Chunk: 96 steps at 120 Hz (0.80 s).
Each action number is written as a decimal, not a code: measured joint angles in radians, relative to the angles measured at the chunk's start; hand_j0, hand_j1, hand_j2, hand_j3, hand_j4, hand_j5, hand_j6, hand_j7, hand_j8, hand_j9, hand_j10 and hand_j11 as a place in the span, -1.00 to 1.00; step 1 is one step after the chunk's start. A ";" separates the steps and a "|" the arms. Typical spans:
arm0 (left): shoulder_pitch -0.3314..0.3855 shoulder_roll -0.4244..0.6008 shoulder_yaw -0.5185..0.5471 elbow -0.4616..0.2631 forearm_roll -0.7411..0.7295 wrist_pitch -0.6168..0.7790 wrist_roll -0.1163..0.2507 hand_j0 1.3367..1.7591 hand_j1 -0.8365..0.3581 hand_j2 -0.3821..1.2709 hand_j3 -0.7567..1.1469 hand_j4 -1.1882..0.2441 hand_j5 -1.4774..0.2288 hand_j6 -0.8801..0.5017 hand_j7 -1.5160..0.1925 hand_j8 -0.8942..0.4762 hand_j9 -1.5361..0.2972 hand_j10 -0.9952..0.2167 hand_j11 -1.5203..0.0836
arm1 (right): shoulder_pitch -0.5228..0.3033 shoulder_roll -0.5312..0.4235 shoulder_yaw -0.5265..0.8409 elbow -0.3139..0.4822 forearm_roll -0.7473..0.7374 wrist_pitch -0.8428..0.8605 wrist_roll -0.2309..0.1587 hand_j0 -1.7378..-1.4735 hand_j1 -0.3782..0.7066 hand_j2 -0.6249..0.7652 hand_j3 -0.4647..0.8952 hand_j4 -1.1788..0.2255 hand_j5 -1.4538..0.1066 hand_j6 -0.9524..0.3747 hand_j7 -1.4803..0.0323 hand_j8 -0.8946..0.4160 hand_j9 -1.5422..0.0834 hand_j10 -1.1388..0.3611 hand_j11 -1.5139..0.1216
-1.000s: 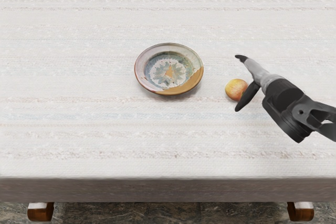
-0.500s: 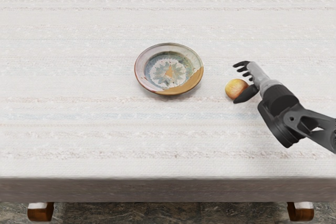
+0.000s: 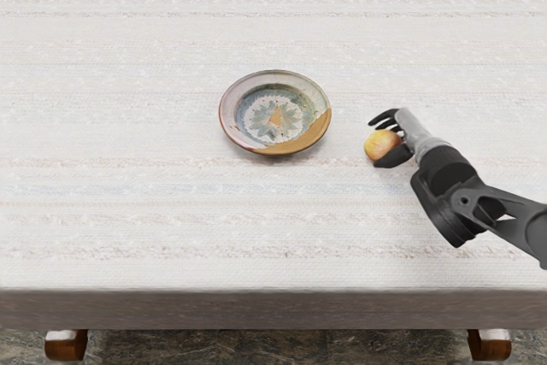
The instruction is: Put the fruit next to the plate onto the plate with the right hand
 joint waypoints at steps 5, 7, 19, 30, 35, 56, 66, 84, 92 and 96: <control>0.000 0.000 0.000 0.000 0.000 0.000 0.000 0.52 0.97 -0.54 -0.21 0.65 0.72 0.26 0.77 0.30 0.67 0.63 0.89 | 0.000 0.001 0.001 0.000 0.001 0.000 0.000 -0.38 0.00 -0.11 -0.32 -0.02 0.09 -0.14 0.14 -0.06 0.13 -0.05 0.08; 0.000 0.000 0.000 0.000 0.000 0.000 0.000 0.52 0.97 -0.54 -0.21 0.65 0.72 0.26 0.77 0.30 0.67 0.63 0.89 | 0.000 0.001 0.002 0.000 0.001 0.001 0.000 -0.38 0.00 -0.10 -0.32 -0.03 0.08 -0.13 0.13 -0.07 0.13 -0.05 0.08; 0.000 0.000 0.000 0.000 0.000 0.000 0.000 0.52 0.97 -0.54 -0.21 0.65 0.72 0.26 0.77 0.30 0.67 0.63 0.89 | 0.000 0.000 0.005 0.002 0.004 0.002 0.000 -0.38 -0.01 0.00 -0.32 -0.04 0.04 -0.18 0.10 -0.11 0.10 -0.08 0.05; 0.000 0.000 0.000 0.000 0.000 0.000 0.000 0.52 0.97 -0.54 -0.21 0.65 0.72 0.26 0.77 0.30 0.67 0.63 0.89 | 0.000 -0.001 0.009 0.003 0.006 0.002 0.001 -0.38 -0.01 0.07 -0.32 -0.05 0.02 -0.21 0.09 -0.14 0.08 -0.11 0.03; 0.006 0.000 0.000 0.000 0.000 0.000 0.000 0.52 0.97 -0.54 -0.21 0.65 0.72 0.26 0.77 0.30 0.67 0.63 0.89 | 0.001 -0.001 0.011 0.004 0.007 0.003 0.001 -0.39 0.00 0.10 -0.32 -0.05 0.02 -0.22 0.08 -0.15 0.07 -0.12 0.03; 0.008 0.000 0.000 0.000 0.000 0.000 0.000 0.52 0.97 -0.54 -0.21 0.65 0.72 0.26 0.77 0.30 0.67 0.63 0.89 | 0.008 -0.001 0.022 0.007 0.025 0.008 0.001 -0.39 0.01 0.14 -0.32 -0.05 0.00 -0.25 0.07 -0.17 0.06 -0.13 0.02; 0.008 0.000 0.000 0.000 0.000 0.000 0.000 0.52 0.97 -0.54 -0.21 0.65 0.72 0.26 0.77 0.30 0.67 0.63 0.89 | 0.014 -0.001 0.024 0.008 0.034 0.009 0.001 -0.39 0.01 0.17 -0.32 -0.05 -0.01 -0.26 0.07 -0.17 0.06 -0.14 0.02; 0.008 0.000 0.000 0.000 0.000 0.000 0.000 0.52 0.97 -0.54 -0.21 0.65 0.72 0.26 0.77 0.30 0.67 0.63 0.89 | 0.024 -0.002 0.029 0.010 0.042 0.013 0.001 -0.40 0.01 0.19 -0.32 -0.04 -0.01 -0.27 0.07 -0.19 0.06 -0.15 0.02; 0.008 0.000 0.000 0.000 0.000 0.000 0.000 0.52 0.97 -0.54 -0.21 0.65 0.72 0.26 0.77 0.30 0.67 0.63 0.89 | 0.029 -0.001 0.031 0.010 0.042 0.016 0.001 -0.40 0.00 0.15 -0.32 -0.04 0.00 -0.27 0.08 -0.18 0.06 -0.14 0.02; 0.008 0.000 0.000 0.000 0.000 0.000 0.000 0.52 0.97 -0.54 -0.21 0.65 0.72 0.26 0.77 0.30 0.67 0.63 0.89 | 0.031 -0.001 0.032 0.010 0.043 0.018 0.001 -0.40 0.00 0.16 -0.32 -0.04 0.00 -0.28 0.08 -0.19 0.06 -0.14 0.02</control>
